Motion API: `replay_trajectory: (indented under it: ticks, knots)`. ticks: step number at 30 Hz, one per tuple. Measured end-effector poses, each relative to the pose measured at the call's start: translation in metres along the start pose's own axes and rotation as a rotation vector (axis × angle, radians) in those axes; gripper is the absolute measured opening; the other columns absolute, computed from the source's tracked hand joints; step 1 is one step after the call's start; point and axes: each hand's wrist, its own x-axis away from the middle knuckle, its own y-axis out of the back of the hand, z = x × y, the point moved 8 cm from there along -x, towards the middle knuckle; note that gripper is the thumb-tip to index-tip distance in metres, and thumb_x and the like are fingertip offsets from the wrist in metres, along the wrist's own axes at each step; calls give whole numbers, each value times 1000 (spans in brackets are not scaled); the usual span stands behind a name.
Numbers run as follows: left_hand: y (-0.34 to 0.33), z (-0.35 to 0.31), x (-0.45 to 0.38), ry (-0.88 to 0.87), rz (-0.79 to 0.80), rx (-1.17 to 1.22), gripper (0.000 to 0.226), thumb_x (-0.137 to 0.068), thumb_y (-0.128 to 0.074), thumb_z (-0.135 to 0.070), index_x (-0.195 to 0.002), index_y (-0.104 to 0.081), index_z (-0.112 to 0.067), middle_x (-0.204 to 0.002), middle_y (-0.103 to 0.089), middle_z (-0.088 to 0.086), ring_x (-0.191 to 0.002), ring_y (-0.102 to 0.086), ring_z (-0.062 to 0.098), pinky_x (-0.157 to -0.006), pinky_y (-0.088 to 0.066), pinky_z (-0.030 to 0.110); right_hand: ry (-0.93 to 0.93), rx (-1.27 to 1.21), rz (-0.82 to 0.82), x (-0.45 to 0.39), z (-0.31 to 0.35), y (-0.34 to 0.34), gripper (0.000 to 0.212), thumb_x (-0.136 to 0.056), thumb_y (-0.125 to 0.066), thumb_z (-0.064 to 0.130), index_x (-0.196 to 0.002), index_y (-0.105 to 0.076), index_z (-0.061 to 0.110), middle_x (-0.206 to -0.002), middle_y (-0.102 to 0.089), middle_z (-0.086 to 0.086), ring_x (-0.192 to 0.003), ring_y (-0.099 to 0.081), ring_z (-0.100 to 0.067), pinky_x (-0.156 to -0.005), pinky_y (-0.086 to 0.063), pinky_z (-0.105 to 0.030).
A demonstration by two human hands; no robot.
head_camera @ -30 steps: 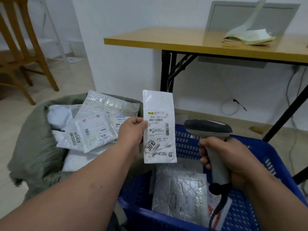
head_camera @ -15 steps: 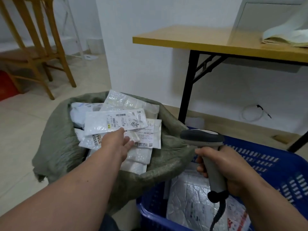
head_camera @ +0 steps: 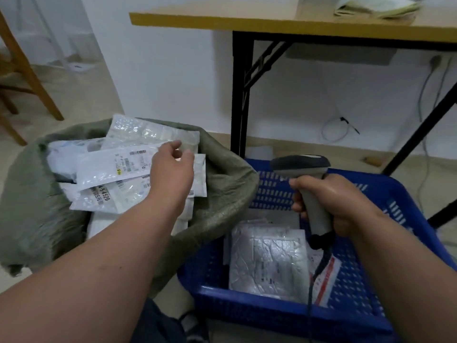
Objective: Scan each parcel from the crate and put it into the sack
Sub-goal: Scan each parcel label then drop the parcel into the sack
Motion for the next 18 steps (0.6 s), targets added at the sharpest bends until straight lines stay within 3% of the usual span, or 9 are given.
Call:
replay_trajectory:
  ticks: [4,8,10,12,15,18]
  knots:
    - [-54,-34,30,-215,154,-116,32,-97,-55,-31,-128,-59,-22,-112,-61,-9,-97,-57,6,-81,-42,20,-38,-25,-63,-7,-18,38,21,-84,-73,22,-90,-67,2,-63,-68,-8,-53,-68,-16,-47,-53,-28]
    - [-127,-41,69,-338,419,-207,23,-97,-56,-31,-115,-66,-23,-95,-64,-15,-88,-60,1,-75,-49,19,-81,-33,-120,-16,-41,70,21,-85,-72,22,-94,-65,4,-70,-68,-11,-50,-67,-14,-45,-52,-26]
    - [-168,-30,88,-381,569,-319,19,-95,-59,-31,-111,-68,-24,-87,-61,-20,-80,-56,-6,-70,-44,8,-110,-32,-137,-24,-56,85,20,-86,-71,22,-95,-65,5,-71,-67,-12,-50,-66,-15,-45,-52,-26]
    - [-208,-6,102,-364,743,-457,21,-95,-60,-33,-111,-68,-24,-92,-63,-17,-78,-54,-6,-68,-40,8,-145,-18,-153,-34,-70,98,17,-86,-70,22,-93,-65,7,-71,-67,-11,-51,-66,-15,-46,-52,-26]
    - [-255,47,109,-213,915,-612,29,-93,-61,-37,-118,-66,-22,-114,-66,-3,-98,-60,12,-85,-47,25,-198,1,-158,-59,-91,113,15,-87,-70,23,-90,-64,10,-70,-65,-8,-48,-63,-13,-44,-50,-23]
    - [-286,105,105,-78,997,-724,41,-94,-61,-37,-129,-60,-16,-127,-62,4,-110,-57,17,-85,-39,22,-243,40,-147,-90,-110,125,18,-87,-70,26,-94,-62,11,-70,-63,-8,-49,-62,-14,-44,-50,-22]
